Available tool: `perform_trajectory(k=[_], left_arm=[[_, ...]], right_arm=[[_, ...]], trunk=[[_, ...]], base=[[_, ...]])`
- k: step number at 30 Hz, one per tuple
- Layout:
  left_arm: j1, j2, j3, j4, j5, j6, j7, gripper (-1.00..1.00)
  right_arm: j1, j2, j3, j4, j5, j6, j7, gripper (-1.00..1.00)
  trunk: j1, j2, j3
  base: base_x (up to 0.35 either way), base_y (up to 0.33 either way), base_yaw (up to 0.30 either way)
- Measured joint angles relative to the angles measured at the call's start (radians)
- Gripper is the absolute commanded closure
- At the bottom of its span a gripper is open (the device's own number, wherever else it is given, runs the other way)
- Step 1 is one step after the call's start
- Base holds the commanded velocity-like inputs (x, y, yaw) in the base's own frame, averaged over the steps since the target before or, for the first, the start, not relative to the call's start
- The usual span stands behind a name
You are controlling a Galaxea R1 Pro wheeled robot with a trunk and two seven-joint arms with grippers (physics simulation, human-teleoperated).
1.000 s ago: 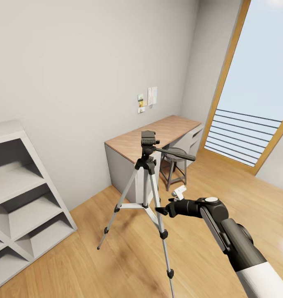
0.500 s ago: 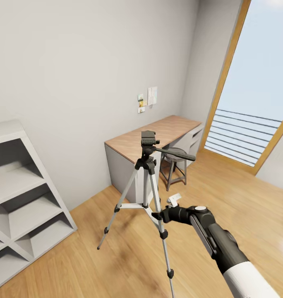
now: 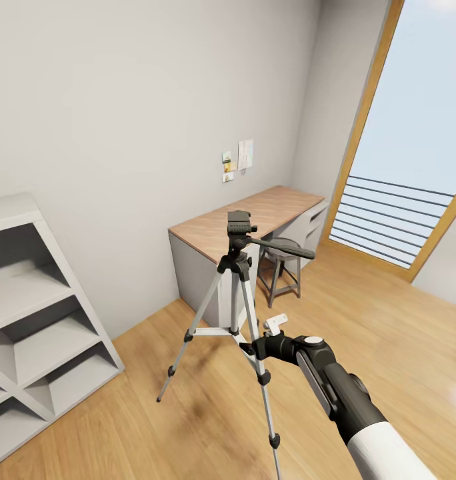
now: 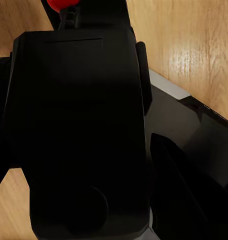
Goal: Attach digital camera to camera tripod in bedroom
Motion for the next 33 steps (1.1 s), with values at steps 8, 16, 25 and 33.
perform_trajectory(k=[8,16,25,33], left_arm=[[0.001,0.0,0.001,0.0,0.001,0.0,0.001,1.0],[0.003,0.0,0.001,0.0,0.002,0.0,0.0,1.0],[0.003,0.0,0.001,0.0,0.002,0.0,0.0,1.0],[0.003,0.0,0.001,0.0,0.002,0.0,0.0,1.0]], right_arm=[[-0.017,0.033,-0.016,0.012,-0.006,-0.036,-0.034,-1.0],[-0.007,0.001,-0.01,-0.033,0.009,0.005,-0.018,-1.0],[-0.006,0.001,-0.009,-0.06,0.009,0.008,-0.065,-1.0],[-0.006,0.002,-0.006,-0.061,0.006,0.007,-0.109,-1.0]], trunk=[[0.0,0.0,0.0],[0.0,0.0,0.0],[0.0,0.0,0.0],[0.0,0.0,0.0]], base=[[0.0,0.0,0.0],[0.0,0.0,0.0],[0.0,0.0,0.0],[0.0,0.0,0.0]])
